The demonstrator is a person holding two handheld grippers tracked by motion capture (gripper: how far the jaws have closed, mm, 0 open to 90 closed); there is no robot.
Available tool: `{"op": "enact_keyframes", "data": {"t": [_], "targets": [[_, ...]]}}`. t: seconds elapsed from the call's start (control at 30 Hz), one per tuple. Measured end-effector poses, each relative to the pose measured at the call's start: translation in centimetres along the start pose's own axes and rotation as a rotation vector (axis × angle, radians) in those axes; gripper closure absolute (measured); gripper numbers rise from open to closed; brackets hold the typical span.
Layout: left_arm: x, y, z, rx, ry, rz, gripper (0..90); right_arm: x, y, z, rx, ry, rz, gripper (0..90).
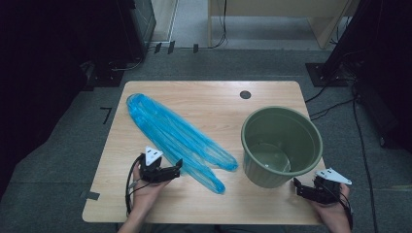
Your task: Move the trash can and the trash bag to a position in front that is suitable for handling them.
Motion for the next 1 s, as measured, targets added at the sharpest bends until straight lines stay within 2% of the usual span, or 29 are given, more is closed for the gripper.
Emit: {"op": "enact_keyframes", "data": {"t": [0.1,0.2,0.23,0.27,0.43,0.5,0.53,0.57,0.6,0.63,0.7,0.77,0.87,0.93,1.0], "targets": [[-0.7,2.0,1.3,0.005,0.01,-0.017,6.9,0.0,0.0,0.0,0.0,-0.001,0.0,9.6],[-0.7,3.8,2.1,0.005,0.017,-0.048,7.0,0.0,0.0,0.0,-0.001,0.001,0.002,9.6],[-0.6,4.2,2.2,0.001,0.022,-0.059,8.5,0.0,0.0,0.0,-0.001,0.001,0.001,9.6],[-0.5,4.5,2.4,-0.005,0.027,-0.066,15.5,0.0,0.0,0.0,-0.003,0.002,0.0,9.7],[0.5,5.5,2.0,-0.027,0.025,-0.144,16.4,0.1,-0.1,0.0,-0.004,-0.001,0.001,9.7],[0.9,5.7,1.7,-0.053,0.031,-0.165,18.9,0.0,-0.1,0.0,-0.003,-0.001,0.001,9.7],[1.1,5.7,1.6,-0.053,0.029,-0.164,30.5,0.0,0.0,0.0,-0.003,-0.001,0.001,9.7],[1.4,5.7,1.6,-0.022,0.014,-0.162,41.0,0.0,0.0,0.0,-0.003,-0.001,0.001,9.7],[1.5,5.6,1.5,-0.02,0.021,-0.151,43.9,0.0,0.0,0.0,-0.003,-0.001,0.001,9.7],[1.6,5.4,1.4,-0.032,0.035,-0.153,50.1,0.0,0.0,0.0,-0.003,-0.001,0.001,9.7],[1.7,5.0,1.2,-0.011,0.028,-0.149,63.5,0.0,-0.1,0.0,-0.004,-0.001,0.001,9.8],[2.0,4.3,0.7,-0.012,0.047,-0.159,75.2,0.1,-0.1,0.0,-0.004,0.0,0.001,9.8],[2.6,2.7,-0.9,-0.028,0.065,-0.173,84.5,0.1,-0.1,0.0,-0.004,-0.001,0.0,9.8],[3.0,1.4,-2.3,-0.002,0.033,-0.168,85.9,0.1,-0.1,0.0,-0.004,-0.002,0.0,9.8],[2.9,0.1,-3.5,0.04,0.005,-0.125,83.1,0.1,-0.1,0.0,-0.004,-0.001,0.0,9.8]]}}
Point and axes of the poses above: each handheld gripper's, and its own axes: y roughly forward along the jaws, x roughly out of its underside, z roughly to its right, the point moved 6 cm from there along y, roughly forward along the jaws, and after that the axes turned 10 degrees about x, right-handed, at the moved point
